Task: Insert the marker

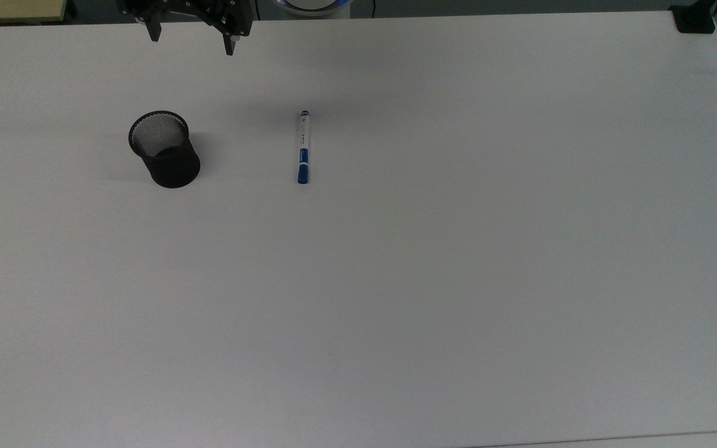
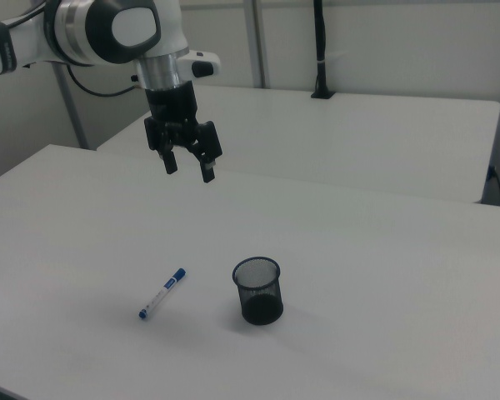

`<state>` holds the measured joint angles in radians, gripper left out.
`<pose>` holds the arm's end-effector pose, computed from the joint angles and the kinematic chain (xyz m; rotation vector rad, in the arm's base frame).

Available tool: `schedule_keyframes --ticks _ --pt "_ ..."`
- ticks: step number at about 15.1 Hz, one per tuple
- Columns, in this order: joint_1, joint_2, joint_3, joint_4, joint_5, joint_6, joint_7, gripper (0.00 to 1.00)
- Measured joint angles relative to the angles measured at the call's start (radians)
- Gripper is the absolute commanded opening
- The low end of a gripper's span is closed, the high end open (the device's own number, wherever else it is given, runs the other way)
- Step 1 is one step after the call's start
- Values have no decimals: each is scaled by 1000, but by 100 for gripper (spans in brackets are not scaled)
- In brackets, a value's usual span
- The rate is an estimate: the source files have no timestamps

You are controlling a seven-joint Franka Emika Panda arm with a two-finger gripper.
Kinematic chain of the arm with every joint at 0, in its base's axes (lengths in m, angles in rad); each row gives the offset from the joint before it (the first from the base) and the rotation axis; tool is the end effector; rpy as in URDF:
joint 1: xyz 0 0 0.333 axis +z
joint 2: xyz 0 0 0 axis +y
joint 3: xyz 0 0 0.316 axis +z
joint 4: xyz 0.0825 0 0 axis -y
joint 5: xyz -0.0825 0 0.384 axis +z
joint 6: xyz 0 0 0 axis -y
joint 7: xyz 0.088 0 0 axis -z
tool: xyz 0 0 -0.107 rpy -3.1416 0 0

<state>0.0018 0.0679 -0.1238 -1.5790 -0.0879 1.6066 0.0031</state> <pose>0.5713 -0.0769 0.5860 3.0417 -0.1829 -0.0692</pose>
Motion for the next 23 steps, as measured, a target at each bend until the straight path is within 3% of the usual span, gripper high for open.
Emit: schedule_keyframes --ticks 16,20,23 --pt "-1 11 3 -14 64 5 0 100" --pt "4 15 13 -80 109 109 21 100" --pt "46 19 24 -217 111 246 28 93"
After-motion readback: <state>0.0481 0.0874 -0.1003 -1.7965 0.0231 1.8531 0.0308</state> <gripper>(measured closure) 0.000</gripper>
